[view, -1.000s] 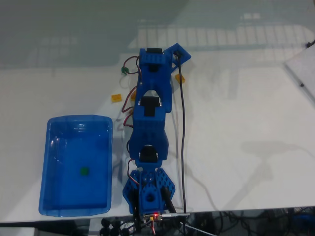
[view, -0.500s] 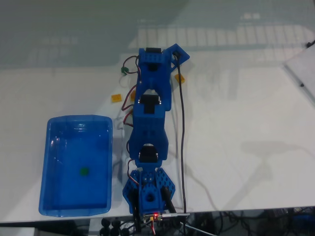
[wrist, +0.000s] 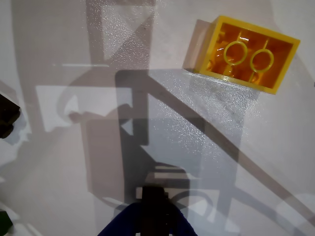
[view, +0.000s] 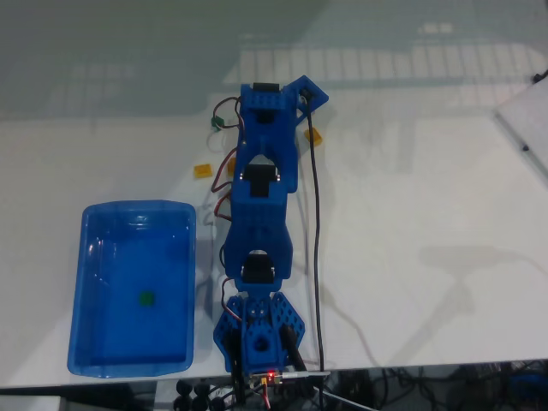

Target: Pick up all the lego then put into the bin

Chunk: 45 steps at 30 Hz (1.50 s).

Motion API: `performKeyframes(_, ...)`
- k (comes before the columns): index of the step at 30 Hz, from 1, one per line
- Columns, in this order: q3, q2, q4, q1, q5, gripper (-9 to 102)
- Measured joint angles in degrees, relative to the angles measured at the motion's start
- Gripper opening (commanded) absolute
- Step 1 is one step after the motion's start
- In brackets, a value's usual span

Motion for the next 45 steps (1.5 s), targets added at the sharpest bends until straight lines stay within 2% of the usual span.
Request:
performKeyframes(8,-0.44,0.00,0.00,-0.18,0.00,0)
performKeyframes(13,-0.26,7.91,0.00,-3.43,0.09,0)
performKeyframes(18,3.52,25.31,3.60,-14.85,0.00,0)
performKeyframes(24,8.96,45.26,13.71,-36.83,-1.41,0)
performKeyframes(31,14.77,58.71,27.25,-63.02,-2.46,1)
performKeyframes(35,17.14,63.02,33.05,-74.00,-3.69,2)
performKeyframes(37,18.37,63.90,34.54,-77.17,-4.22,6)
performKeyframes(39,19.42,63.98,35.16,-78.40,-5.10,16)
performKeyframes(42,21.18,63.98,35.33,-78.66,-6.68,24)
performKeyframes(45,21.53,63.98,35.33,-78.57,-7.56,29)
